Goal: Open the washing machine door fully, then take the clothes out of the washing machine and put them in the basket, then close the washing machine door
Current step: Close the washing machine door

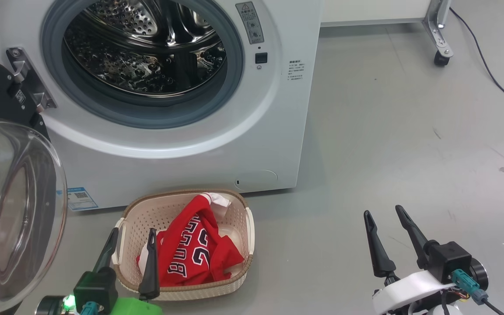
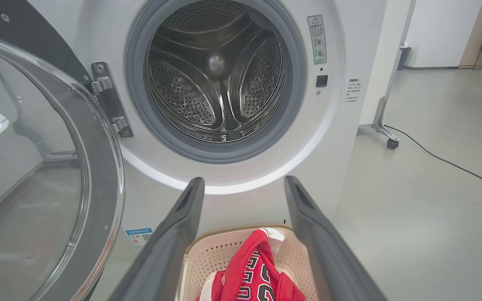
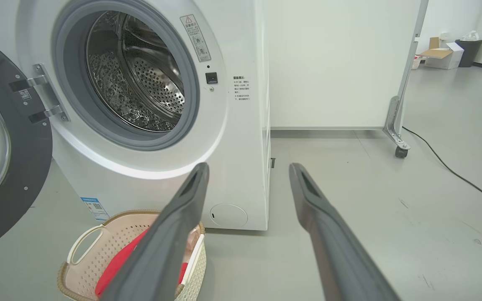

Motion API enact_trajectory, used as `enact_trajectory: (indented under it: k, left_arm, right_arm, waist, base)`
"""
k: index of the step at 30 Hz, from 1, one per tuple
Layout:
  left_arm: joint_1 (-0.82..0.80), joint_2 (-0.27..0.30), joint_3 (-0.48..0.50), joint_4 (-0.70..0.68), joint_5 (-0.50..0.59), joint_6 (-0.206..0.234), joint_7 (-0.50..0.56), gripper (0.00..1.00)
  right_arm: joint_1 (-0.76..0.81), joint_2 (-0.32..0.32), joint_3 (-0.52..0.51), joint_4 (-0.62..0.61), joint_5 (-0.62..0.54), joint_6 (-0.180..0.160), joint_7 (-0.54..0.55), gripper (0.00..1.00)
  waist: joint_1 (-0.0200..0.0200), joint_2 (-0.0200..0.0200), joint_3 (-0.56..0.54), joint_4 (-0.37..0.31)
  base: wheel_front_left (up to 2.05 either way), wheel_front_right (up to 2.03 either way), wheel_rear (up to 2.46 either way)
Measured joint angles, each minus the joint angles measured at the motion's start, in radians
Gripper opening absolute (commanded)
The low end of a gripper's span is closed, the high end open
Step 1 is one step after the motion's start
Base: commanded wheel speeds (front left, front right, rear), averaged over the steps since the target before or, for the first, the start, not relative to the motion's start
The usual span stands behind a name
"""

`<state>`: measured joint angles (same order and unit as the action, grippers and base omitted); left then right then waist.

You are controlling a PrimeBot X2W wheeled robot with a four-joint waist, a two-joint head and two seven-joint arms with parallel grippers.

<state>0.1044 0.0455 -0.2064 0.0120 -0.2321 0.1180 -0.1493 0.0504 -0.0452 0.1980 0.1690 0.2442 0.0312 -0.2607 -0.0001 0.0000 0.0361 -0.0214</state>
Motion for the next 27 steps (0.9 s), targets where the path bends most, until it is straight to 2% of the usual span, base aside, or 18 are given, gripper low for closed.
enact_trajectory:
  k: [27]
  left_arm:
    - [0.003,0.0,0.005,-0.016,0.004,0.0,0.013,1.0]
  right_arm:
    - [0.0,0.0,0.0,0.001,0.0,0.0,0.0,1.0]
  waist:
    - [0.0,0.0,-0.008,0.006]
  base:
    - [-0.13,0.13,0.0]
